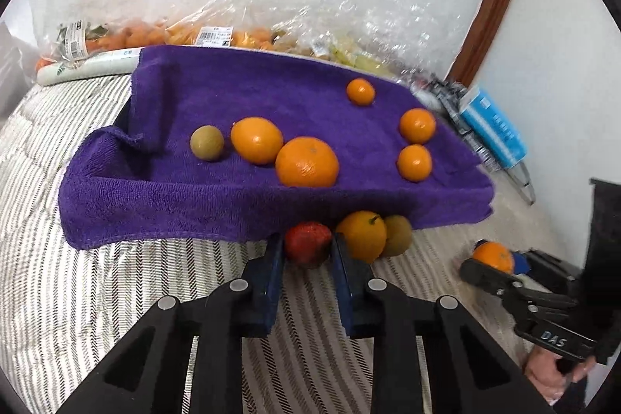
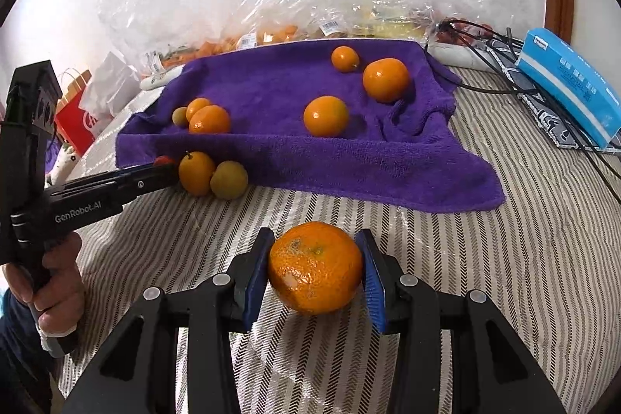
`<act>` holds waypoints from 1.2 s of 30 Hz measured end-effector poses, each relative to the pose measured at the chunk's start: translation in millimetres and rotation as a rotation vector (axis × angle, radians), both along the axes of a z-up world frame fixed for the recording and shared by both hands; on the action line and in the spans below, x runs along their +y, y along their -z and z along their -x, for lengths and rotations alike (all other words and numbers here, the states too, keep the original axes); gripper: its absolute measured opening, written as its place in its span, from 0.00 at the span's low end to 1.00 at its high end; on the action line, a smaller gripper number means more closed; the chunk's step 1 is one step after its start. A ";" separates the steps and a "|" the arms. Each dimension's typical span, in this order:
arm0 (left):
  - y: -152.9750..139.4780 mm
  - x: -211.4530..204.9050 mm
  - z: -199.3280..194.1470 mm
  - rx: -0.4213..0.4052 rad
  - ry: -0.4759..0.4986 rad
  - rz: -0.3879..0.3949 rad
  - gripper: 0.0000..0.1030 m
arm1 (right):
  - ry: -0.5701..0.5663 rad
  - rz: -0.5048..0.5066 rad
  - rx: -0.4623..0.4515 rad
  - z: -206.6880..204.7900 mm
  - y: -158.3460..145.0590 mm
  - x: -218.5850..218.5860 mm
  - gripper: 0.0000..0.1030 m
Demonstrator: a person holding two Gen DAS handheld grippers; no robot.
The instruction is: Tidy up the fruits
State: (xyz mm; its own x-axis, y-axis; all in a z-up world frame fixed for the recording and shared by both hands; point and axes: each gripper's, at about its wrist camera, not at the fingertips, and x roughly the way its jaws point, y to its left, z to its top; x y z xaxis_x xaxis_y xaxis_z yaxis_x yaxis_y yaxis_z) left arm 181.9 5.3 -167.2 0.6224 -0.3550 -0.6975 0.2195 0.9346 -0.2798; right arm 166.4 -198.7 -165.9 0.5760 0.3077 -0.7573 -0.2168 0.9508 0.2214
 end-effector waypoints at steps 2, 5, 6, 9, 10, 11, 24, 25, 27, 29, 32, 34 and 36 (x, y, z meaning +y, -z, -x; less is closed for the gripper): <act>-1.2 0.0 1.9 -0.005 0.009 0.017 0.23 | -0.008 -0.016 -0.008 0.5 -1.1 -1.3 0.42; -1.8 -1.5 2.9 -0.008 0.017 0.021 0.23 | -0.023 -0.033 -0.017 1.9 -2.3 -0.9 0.42; -2.8 -2.3 3.6 -0.011 0.021 0.024 0.23 | -0.028 -0.038 -0.020 2.1 -2.7 -0.7 0.42; -8.4 -2.1 6.4 -0.032 0.023 0.030 0.23 | -0.031 -0.046 -0.032 3.5 -4.8 -0.1 0.42; -10.0 -1.5 7.3 -0.035 0.022 0.031 0.23 | -0.025 -0.048 -0.040 4.1 -5.9 -0.4 0.42; -11.0 -0.9 7.6 -0.036 0.021 0.034 0.23 | -0.014 -0.047 -0.045 4.4 -7.0 -0.8 0.42; -47.8 11.0 -0.7 -0.076 -0.035 -0.010 0.23 | -0.015 -0.018 -0.142 -12.8 -56.1 12.0 0.42; -51.9 12.7 -3.5 -0.086 -0.036 -0.010 0.23 | -0.016 -0.024 -0.147 -15.9 -58.7 12.5 0.42; -59.4 16.2 -11.0 -0.107 -0.048 -0.013 0.23 | -0.011 -0.038 -0.160 -24.6 -64.2 12.3 0.42; -63.6 19.2 -19.4 -0.119 -0.065 -0.024 0.23 | 0.000 -0.040 -0.169 -33.1 -67.7 12.2 0.42; -66.8 21.6 -33.7 -0.130 -0.086 -0.032 0.23 | 0.017 -0.049 -0.178 -49.1 -71.5 10.9 0.42; -68.6 23.0 -45.2 -0.138 -0.105 -0.045 0.23 | 0.028 -0.056 -0.180 -59.6 -73.7 10.4 0.42; -68.6 25.4 -56.6 -0.140 -0.118 -0.039 0.23 | 0.037 -0.062 -0.183 -71.4 -75.2 9.4 0.42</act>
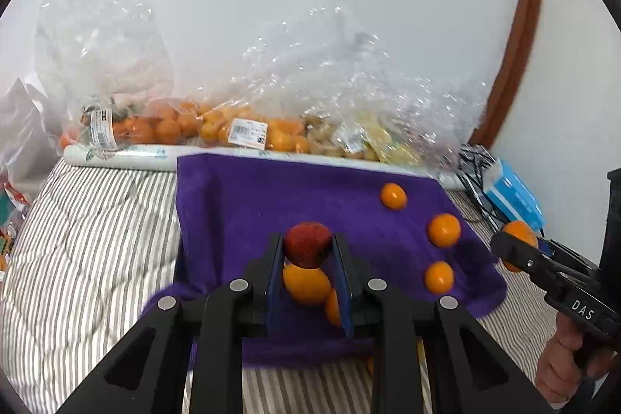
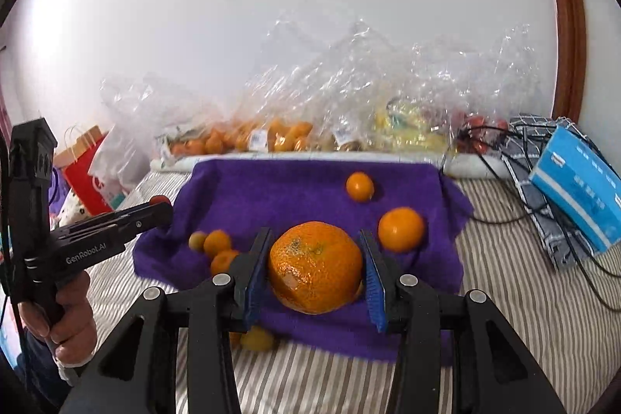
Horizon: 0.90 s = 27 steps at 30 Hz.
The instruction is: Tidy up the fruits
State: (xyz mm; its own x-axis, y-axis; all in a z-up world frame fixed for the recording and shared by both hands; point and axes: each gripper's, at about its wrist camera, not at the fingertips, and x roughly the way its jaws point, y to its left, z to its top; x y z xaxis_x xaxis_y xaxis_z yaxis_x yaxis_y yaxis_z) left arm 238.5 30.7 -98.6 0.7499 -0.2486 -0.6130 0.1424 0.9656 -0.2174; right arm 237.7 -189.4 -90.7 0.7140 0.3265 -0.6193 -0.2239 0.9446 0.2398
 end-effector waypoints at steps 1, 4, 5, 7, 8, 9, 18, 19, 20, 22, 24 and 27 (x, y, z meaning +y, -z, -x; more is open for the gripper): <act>0.6 0.9 -3.8 0.001 -0.004 0.005 0.23 | 0.004 0.000 0.001 -3.6 0.2 0.5 0.42; 8.2 4.9 -10.2 -0.003 -0.029 0.007 0.23 | 0.014 -0.007 -0.002 -13.9 4.4 -1.8 0.42; 11.1 6.8 -9.9 -0.004 -0.033 0.006 0.23 | 0.019 -0.013 0.002 -16.6 9.4 -3.8 0.42; 18.9 9.9 -11.1 0.005 -0.047 0.003 0.23 | 0.006 -0.032 0.018 -19.7 18.3 -7.6 0.42; 23.0 11.3 -12.3 0.017 -0.053 0.002 0.23 | 0.001 -0.047 0.043 -23.6 25.9 -10.7 0.42; 25.2 11.9 -13.2 0.025 -0.056 0.002 0.23 | 0.006 -0.047 0.062 -26.7 30.1 -12.5 0.42; 36.7 13.3 -18.5 0.048 -0.054 0.022 0.23 | 0.043 -0.044 0.073 -32.7 38.5 -26.4 0.42; 37.8 12.8 -19.0 0.051 -0.055 0.018 0.23 | 0.045 -0.042 0.074 -33.0 38.7 -27.1 0.42; 38.2 12.7 -18.8 0.051 -0.054 0.016 0.23 | 0.046 -0.041 0.078 -33.8 40.1 -27.8 0.42; 38.7 12.3 -18.9 0.054 -0.051 0.016 0.23 | 0.050 -0.044 0.088 -35.9 43.2 -29.5 0.42; 39.0 12.6 -18.8 0.056 -0.048 0.021 0.23 | 0.054 -0.046 0.098 -37.5 45.3 -31.2 0.42; 40.1 13.6 -19.3 0.062 -0.047 0.029 0.23 | 0.054 -0.041 0.104 -38.4 47.9 -31.0 0.42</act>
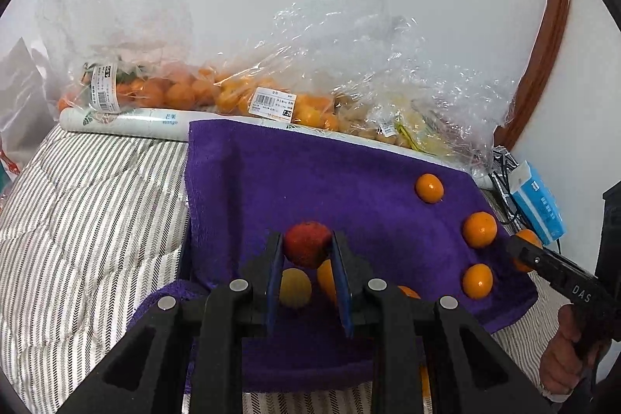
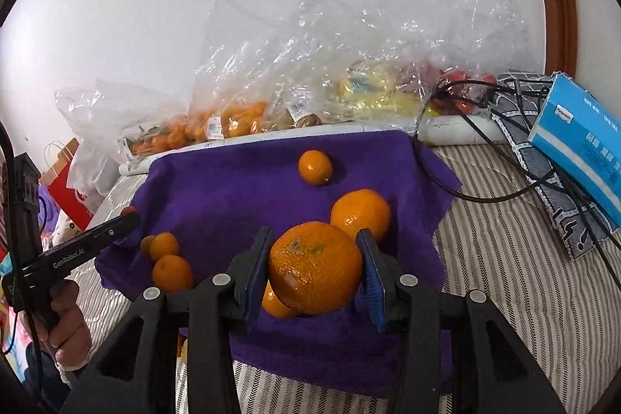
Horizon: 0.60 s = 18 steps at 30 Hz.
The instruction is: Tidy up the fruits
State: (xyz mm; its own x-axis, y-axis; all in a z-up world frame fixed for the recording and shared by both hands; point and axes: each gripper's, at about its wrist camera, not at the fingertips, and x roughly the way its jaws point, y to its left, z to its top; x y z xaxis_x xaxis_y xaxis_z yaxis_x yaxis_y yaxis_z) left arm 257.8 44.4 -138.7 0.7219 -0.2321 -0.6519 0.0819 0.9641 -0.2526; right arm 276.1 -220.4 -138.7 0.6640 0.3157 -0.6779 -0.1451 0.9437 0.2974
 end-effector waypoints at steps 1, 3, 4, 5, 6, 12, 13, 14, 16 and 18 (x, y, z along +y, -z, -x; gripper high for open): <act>0.7 -0.2 -0.9 0.003 -0.001 0.000 0.23 | 0.000 0.003 0.001 -0.3 0.6 0.5 0.42; 2.9 -0.2 -2.0 0.015 -0.001 0.002 0.23 | -0.005 0.009 0.010 -1.4 3.4 2.0 0.42; 3.6 -0.1 -2.7 0.019 0.001 0.004 0.23 | -0.008 0.011 0.015 -1.9 4.6 3.0 0.42; 4.2 -0.4 -3.2 0.022 0.002 0.005 0.23 | -0.009 0.014 0.017 -2.4 5.9 3.6 0.42; 4.9 -0.9 -3.5 0.025 0.003 0.004 0.23 | -0.011 0.018 0.019 -2.8 7.2 4.3 0.42; 7.5 -4.5 -4.5 0.035 0.015 -0.003 0.23 | -0.026 0.026 0.044 -5.9 13.9 8.9 0.42; 8.0 -4.8 -4.7 0.038 0.016 -0.003 0.23 | -0.027 0.029 0.045 -6.0 14.1 9.6 0.42; 8.6 -5.2 -5.1 0.041 0.017 -0.004 0.23 | -0.030 0.033 0.047 -6.1 14.9 10.8 0.42; 9.4 -5.3 -5.7 0.046 0.018 -0.005 0.23 | -0.033 0.036 0.050 -6.5 15.3 12.2 0.42; 10.5 -5.5 -6.4 0.051 0.019 -0.006 0.23 | -0.035 0.044 0.052 -6.7 15.9 13.8 0.42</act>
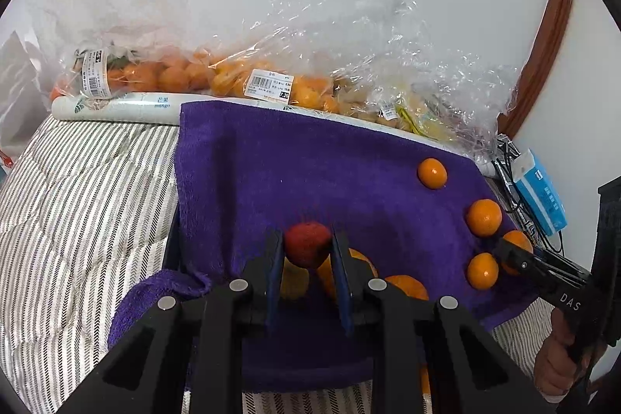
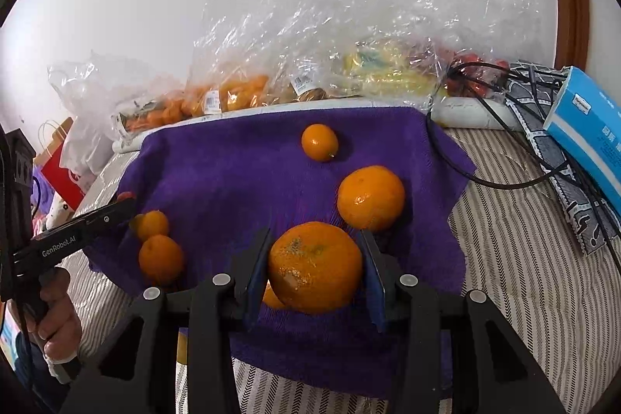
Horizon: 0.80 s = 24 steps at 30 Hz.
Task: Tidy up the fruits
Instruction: 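Open the left tool to drop the tomato while the right releases its orange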
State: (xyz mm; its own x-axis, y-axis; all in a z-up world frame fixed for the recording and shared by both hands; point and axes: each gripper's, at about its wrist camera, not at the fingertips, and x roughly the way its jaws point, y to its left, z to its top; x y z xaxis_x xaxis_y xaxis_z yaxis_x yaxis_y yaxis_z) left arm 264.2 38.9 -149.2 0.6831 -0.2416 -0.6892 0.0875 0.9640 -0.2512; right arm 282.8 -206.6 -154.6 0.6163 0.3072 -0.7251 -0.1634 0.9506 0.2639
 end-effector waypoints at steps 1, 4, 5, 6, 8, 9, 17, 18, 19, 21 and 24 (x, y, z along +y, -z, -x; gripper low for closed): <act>0.2 -0.1 -0.4 0.002 0.001 0.000 0.23 | 0.000 0.006 0.001 0.0 0.4 0.8 0.42; 1.5 -0.6 -0.8 0.011 0.004 -0.002 0.23 | -0.002 0.017 0.012 -0.5 1.3 2.6 0.42; 2.0 -1.2 -1.0 0.015 0.006 -0.004 0.23 | 0.000 0.020 0.010 -0.3 1.3 3.0 0.42; 2.3 -1.8 -0.8 0.017 0.008 -0.007 0.23 | -0.001 0.023 0.009 0.0 1.2 3.4 0.42; 2.2 -1.9 -0.4 0.015 0.007 -0.009 0.23 | 0.000 0.023 0.009 0.3 1.2 3.3 0.42; 2.2 -1.8 -0.6 0.015 0.007 -0.009 0.23 | 0.000 0.024 0.009 0.2 0.9 3.5 0.42; 2.6 -1.9 -1.7 0.018 0.006 -0.004 0.23 | 0.014 0.023 0.012 -1.7 1.8 0.1 0.42; 2.5 -1.7 -1.4 0.018 0.006 -0.004 0.23 | 0.014 0.024 0.012 -1.7 1.9 0.1 0.42; 2.4 -1.3 -1.6 0.018 0.007 -0.003 0.23 | 0.013 0.025 0.011 -1.8 2.0 0.0 0.42; 2.4 -1.5 -2.0 0.019 0.006 -0.002 0.23 | 0.017 0.036 0.006 -1.4 1.9 0.3 0.42; 2.5 -1.6 -2.1 0.021 0.007 0.001 0.25 | 0.018 0.044 0.002 -0.8 1.2 1.8 0.42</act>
State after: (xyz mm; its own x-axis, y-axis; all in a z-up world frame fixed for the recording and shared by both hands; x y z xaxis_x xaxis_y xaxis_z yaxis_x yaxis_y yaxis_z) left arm 266.3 37.3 -151.7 0.6667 -0.2474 -0.7030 0.0892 0.9630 -0.2542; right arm 283.6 -204.7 -155.8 0.6201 0.2642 -0.7388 -0.1461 0.9640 0.2221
